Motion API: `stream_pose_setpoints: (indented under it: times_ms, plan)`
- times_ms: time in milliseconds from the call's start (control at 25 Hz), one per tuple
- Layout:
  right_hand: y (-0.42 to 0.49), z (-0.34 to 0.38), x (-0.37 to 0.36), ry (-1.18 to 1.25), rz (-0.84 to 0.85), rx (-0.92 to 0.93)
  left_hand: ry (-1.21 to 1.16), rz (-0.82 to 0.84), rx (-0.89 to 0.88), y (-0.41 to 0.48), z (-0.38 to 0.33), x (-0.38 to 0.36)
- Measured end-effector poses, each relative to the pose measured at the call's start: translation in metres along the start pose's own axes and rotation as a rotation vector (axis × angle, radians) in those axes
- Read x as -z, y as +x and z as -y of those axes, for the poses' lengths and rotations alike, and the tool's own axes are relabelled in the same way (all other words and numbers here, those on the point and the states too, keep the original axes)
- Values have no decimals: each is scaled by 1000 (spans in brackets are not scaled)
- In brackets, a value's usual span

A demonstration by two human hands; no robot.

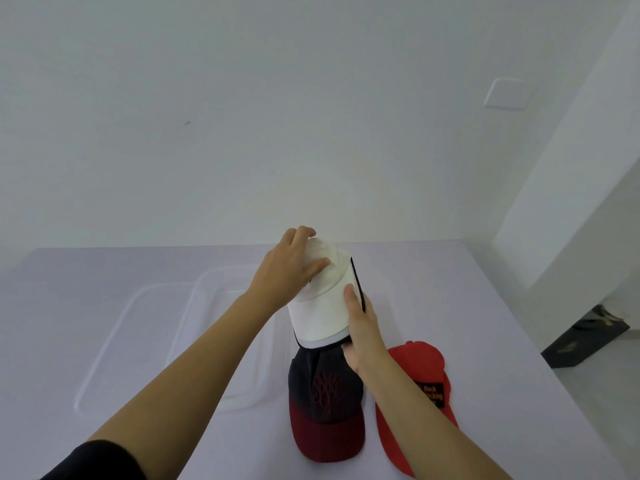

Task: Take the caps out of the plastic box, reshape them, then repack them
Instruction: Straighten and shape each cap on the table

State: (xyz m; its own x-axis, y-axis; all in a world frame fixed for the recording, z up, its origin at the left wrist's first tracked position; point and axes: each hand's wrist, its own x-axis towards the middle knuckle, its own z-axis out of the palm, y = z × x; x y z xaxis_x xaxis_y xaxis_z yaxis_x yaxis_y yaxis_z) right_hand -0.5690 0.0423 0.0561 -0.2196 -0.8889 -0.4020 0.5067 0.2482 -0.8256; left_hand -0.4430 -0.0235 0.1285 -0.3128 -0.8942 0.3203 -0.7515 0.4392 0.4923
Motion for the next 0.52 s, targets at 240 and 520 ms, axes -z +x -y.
stream_pose_setpoints:
  times_ms: [240, 520]
  plan:
    - [-4, 3, -3, -50, -16, 61, -114, -42, 142, -1, 1, -1]
    - [-5, 6, -3, -71, 50, 86, -487, 37, 308, 9, -6, 20]
